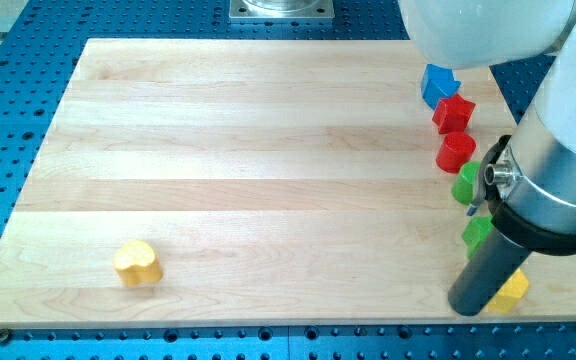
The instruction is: Move the yellow heart to the right side of the board
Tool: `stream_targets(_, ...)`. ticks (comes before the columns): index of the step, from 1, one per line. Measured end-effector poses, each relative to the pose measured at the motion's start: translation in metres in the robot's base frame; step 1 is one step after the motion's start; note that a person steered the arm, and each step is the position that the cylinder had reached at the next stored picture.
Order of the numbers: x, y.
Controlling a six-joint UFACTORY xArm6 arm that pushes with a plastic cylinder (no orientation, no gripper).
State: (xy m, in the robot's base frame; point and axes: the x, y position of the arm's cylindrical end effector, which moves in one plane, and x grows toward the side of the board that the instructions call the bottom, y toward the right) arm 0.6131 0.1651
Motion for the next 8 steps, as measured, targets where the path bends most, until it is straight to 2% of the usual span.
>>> stream_targets(1,0.005,-0.09)
stream_targets(2,0.006,-0.105)
stream_targets(5,-0.003,-0.342)
stream_targets(6,-0.068,-0.301)
stream_targets(7,-0.083,-0.222)
stream_targets(8,-0.076,-0.221)
